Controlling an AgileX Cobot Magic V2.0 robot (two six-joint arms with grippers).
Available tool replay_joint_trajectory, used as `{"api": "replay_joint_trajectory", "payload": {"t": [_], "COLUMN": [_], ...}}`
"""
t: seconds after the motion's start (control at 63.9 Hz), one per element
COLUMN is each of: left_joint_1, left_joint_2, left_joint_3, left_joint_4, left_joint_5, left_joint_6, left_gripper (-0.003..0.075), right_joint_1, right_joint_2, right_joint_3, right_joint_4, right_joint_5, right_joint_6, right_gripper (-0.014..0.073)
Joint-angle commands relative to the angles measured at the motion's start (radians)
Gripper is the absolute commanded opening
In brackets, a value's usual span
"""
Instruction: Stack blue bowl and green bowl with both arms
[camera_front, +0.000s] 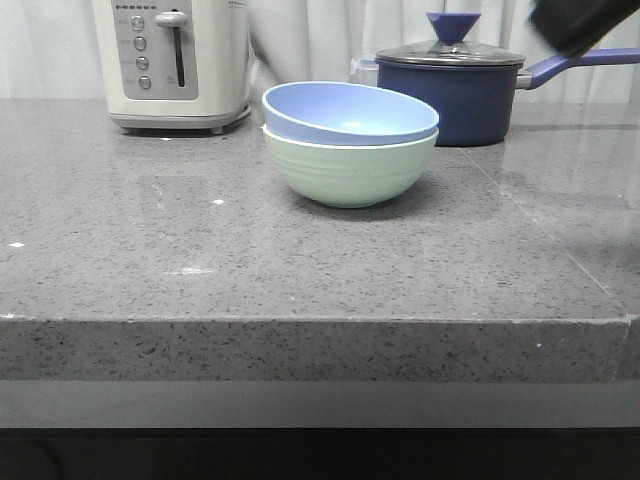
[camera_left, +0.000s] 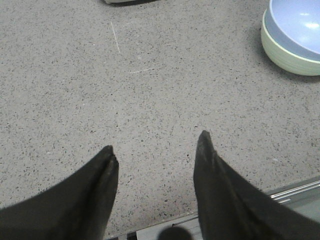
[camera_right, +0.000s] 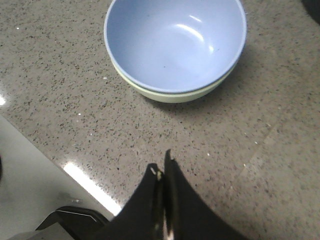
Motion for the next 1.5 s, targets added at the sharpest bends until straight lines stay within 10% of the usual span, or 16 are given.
{"api": "replay_joint_trajectory", "payload": {"t": [0.0, 0.251, 0.846, 1.159, 1.488], "left_joint_1": [0.002, 0.002, 0.002, 0.002, 0.002], "left_joint_2": [-0.001, -0.001, -0.001, -0.001, -0.001], "left_joint_3": [-0.026, -0.026, -0.026, -0.026, -0.026], "left_joint_4": [0.007, 0.007, 0.007, 0.003, 0.003], "left_joint_5": [-0.072, -0.072, -0.076, -0.072, -0.072], "left_joint_6": [-0.009, -0.009, -0.009, -0.009, -0.009], "left_gripper": [0.0347, 0.0347, 0.0342, -0.0021, -0.002], "right_joint_1": [-0.007, -0.007, -0.007, -0.007, -0.007], "right_joint_2": [-0.11, -0.309, -0.418, -0.418, -0.418], "right_joint_3": [-0.003, 0.057, 0.136, 0.136, 0.136], "right_joint_4": [-0.068, -0.302, -0.303, -0.303, -0.303], "right_joint_5": [-0.006, 0.061, 0.053, 0.052, 0.052], "right_joint_6": [0.086, 0.402, 0.407, 0.407, 0.407], "right_gripper": [-0.0054, -0.0054, -0.0054, -0.0054, -0.0054]}}
